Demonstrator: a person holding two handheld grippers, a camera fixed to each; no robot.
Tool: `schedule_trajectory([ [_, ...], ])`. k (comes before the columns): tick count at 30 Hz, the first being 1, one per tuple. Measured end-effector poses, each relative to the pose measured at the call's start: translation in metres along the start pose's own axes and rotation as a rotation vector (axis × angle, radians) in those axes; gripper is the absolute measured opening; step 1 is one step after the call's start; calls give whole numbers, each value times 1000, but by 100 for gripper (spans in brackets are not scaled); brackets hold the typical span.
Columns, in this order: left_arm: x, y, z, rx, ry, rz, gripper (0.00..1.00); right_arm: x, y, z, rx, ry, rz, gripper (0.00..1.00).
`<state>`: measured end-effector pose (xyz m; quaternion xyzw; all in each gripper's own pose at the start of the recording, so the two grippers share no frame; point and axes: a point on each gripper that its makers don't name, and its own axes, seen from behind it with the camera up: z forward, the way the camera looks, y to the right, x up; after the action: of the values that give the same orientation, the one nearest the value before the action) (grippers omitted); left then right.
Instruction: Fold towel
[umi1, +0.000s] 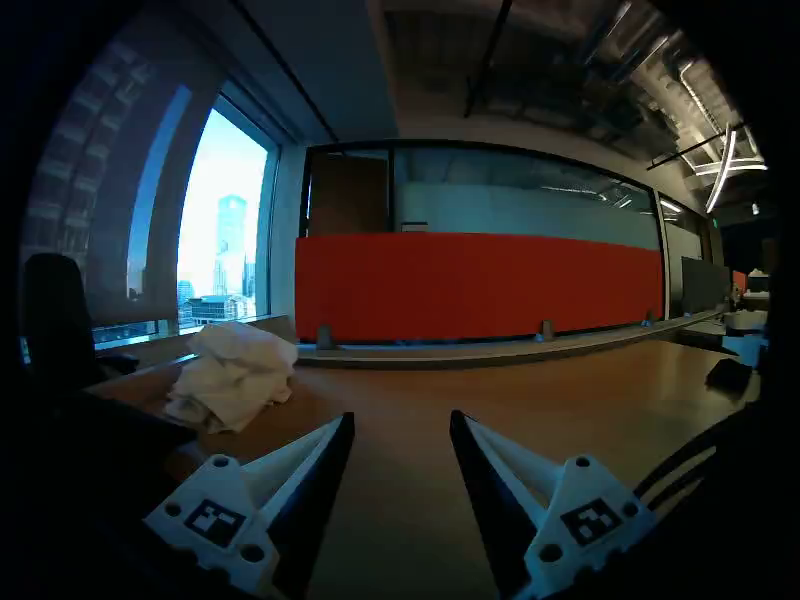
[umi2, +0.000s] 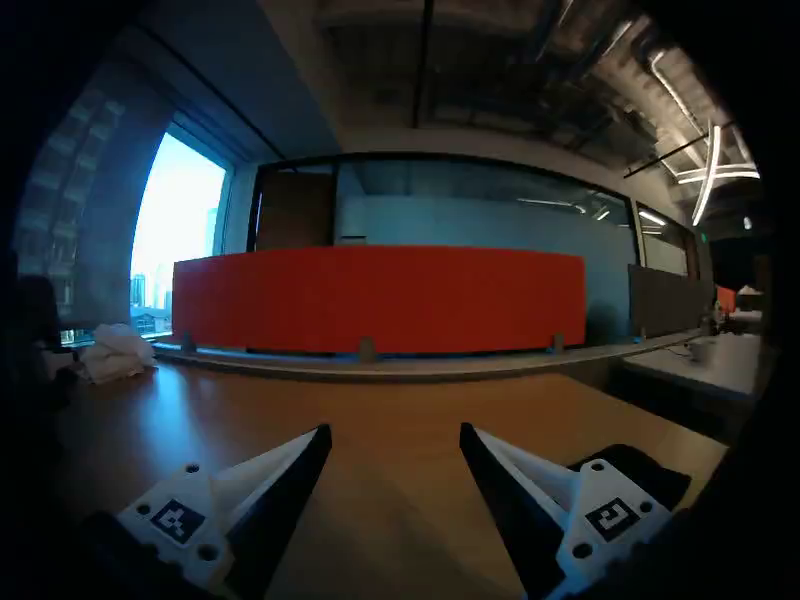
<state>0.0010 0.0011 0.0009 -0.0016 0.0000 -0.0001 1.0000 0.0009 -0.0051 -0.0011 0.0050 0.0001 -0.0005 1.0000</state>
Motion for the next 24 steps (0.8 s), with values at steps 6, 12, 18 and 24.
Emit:
schedule_trajectory([
  [6,0,0,0,0,0,0,69,1,0,0,4,-1,0,99],
  [12,0,0,0,0,0,0,70,1,2,0,-4,0,1,99],
  [18,0,0,0,0,0,0,70,0,5,1,-6,0,0,99],
  [24,0,0,0,0,0,0,69,0,4,0,-5,-1,0,99],
])
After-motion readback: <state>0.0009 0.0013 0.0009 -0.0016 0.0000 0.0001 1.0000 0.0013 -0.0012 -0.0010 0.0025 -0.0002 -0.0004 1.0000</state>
